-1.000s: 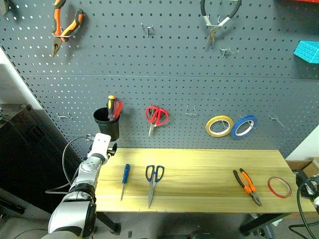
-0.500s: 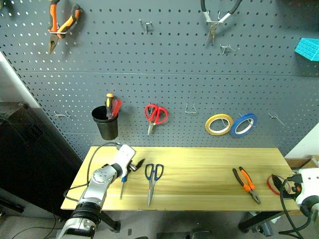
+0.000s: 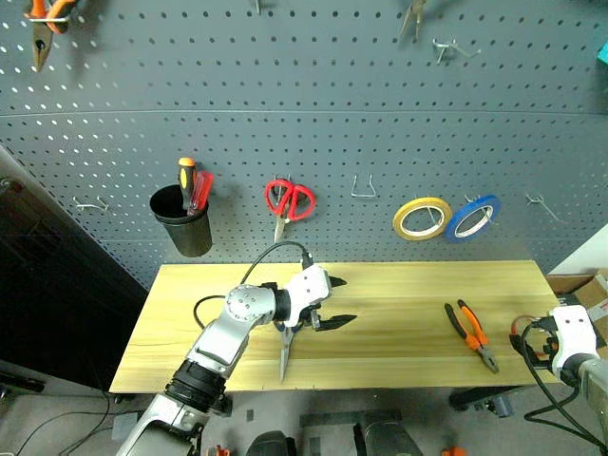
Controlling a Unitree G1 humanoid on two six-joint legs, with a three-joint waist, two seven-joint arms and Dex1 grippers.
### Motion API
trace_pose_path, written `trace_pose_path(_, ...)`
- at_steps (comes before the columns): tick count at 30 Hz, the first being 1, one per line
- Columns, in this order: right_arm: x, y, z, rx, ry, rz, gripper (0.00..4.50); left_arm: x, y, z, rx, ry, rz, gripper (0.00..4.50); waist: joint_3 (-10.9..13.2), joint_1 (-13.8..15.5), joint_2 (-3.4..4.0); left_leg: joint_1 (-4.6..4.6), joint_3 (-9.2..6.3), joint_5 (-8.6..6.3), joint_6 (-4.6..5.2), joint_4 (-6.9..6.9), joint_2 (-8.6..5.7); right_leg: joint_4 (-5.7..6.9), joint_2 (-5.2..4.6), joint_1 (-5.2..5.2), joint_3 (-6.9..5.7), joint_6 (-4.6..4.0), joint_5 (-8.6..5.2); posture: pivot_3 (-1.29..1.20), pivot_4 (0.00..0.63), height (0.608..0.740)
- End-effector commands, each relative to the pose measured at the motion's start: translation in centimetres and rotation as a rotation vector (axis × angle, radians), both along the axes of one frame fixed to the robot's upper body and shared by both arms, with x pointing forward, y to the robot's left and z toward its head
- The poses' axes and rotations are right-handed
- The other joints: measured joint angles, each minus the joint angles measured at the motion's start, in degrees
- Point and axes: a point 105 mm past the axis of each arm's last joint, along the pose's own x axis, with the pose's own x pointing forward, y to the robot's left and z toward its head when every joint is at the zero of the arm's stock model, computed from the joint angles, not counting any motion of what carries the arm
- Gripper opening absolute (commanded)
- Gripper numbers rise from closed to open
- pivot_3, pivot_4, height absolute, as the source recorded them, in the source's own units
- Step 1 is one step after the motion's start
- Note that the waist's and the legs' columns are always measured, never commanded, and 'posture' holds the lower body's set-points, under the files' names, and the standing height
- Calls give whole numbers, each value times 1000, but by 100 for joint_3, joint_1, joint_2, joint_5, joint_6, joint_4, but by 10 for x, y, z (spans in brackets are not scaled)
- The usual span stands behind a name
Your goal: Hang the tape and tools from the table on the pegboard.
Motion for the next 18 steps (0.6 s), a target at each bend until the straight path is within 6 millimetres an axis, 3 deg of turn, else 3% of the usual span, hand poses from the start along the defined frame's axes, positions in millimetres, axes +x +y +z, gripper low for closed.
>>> trace_pose_path(1, 14, -11, 5, -20, 0, 15, 4500, -14, -17, 21, -18, -61, -124, 3735, 73, -3, 2, -1, -1, 0, 0, -1, 0, -6, -2, 1, 0, 1, 1, -88, 245, 740)
trace_pose_path(7, 34, -18, -4, 43, 68, -11, 4500, -37, -31, 32, -24, -27, -256, 3735, 302, 19, 1, -16, -25, -2, 3, -2, -1, -23, -39, 3, -16, 4, 4, -42, 280, 740)
trace_pose_path(10, 39, -22, -7, 74, 99, -45, 4500, -43, -35, 37, -31, -56, -300, 3735, 324, 52, 21, -76, -42, 0, 3, 8, -6, -15, -49, -50, -35, 3, 4, -25, 283, 740)
trace_pose_path(13, 39, -27, -10, 118, 118, -118, 3892, -45, -39, 41, -35, -105, -328, 3782, 353, 81, 25, -98, -49, 2, 1, 9, -9, -15, -63, -68, -51, 2, 5, -6, 282, 740)
trace_pose_path(18, 41, -26, -12, 221, 113, -192, 2207, -47, -41, 42, -35, -125, -339, 3782, 395, 88, 9, -104, -55, 1, 2, 12, -16, -22, -77, -64, -62, 3, 5, 2, 280, 740)
